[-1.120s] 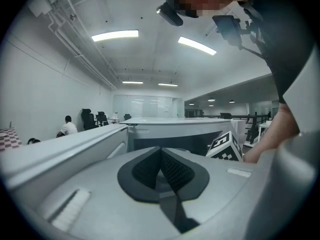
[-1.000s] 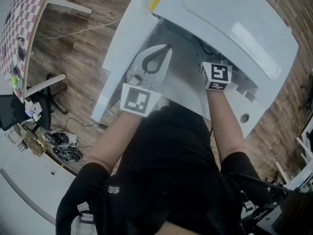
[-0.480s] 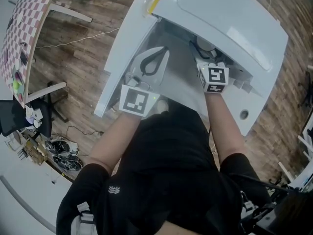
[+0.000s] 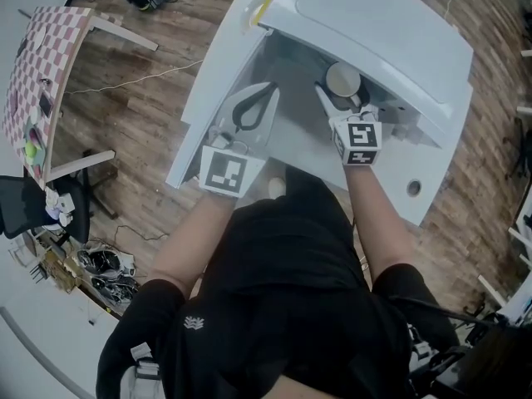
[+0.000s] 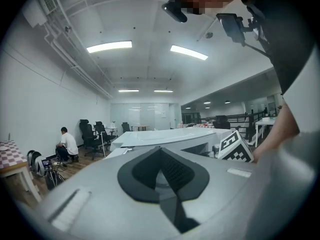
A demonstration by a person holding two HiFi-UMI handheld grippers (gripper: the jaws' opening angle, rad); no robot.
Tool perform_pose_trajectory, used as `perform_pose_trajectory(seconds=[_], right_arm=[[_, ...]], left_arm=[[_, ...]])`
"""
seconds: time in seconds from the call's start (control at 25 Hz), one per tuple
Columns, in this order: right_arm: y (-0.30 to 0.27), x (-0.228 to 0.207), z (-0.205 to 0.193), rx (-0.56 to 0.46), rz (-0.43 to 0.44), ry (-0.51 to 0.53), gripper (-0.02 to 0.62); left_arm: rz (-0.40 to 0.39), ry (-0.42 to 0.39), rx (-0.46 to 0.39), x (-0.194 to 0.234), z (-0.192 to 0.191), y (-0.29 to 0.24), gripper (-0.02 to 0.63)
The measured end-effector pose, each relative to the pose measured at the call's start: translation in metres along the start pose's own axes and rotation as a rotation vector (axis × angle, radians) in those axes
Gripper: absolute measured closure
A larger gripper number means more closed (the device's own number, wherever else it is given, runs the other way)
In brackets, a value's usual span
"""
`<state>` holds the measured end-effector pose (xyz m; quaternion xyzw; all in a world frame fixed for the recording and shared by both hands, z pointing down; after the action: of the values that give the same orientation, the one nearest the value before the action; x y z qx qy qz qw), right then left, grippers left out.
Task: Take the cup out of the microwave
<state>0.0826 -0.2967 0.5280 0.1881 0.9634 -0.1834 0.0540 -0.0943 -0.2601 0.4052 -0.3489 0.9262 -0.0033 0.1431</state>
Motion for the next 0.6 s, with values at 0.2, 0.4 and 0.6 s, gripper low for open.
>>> perform_pose_trajectory(seconds=[0.2, 0.4, 0.6], right_arm=[[0.022, 0.013, 0.002, -0.002, 0.011, -0.001, 0.210], [0.043, 0.022, 0.008, 0.000, 0.021, -0.014, 0.210], [0.066, 0.026, 0.024, 0.001, 0.042, -0.011, 0.210]], left_arm=[[0.005, -0.008, 0.000, -0.006, 0.011, 0.019, 0.601], [0.013, -0.002, -0.016, -0.011, 0.022, 0.037, 0.603], [0.034, -0.020, -0.032, -0.013, 0.035, 0.051, 0.602]])
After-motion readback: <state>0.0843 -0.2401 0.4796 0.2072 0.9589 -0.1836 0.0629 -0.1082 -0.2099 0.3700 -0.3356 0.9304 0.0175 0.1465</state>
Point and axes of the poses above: the fingertips, and each gripper's own axes: y backward along the fingers, x to its left, z out of its top, the point moved 5 cm from there along y, backward along the fingers, and after that the axes turned 11 degrees about -y, right-handed, at the moved point
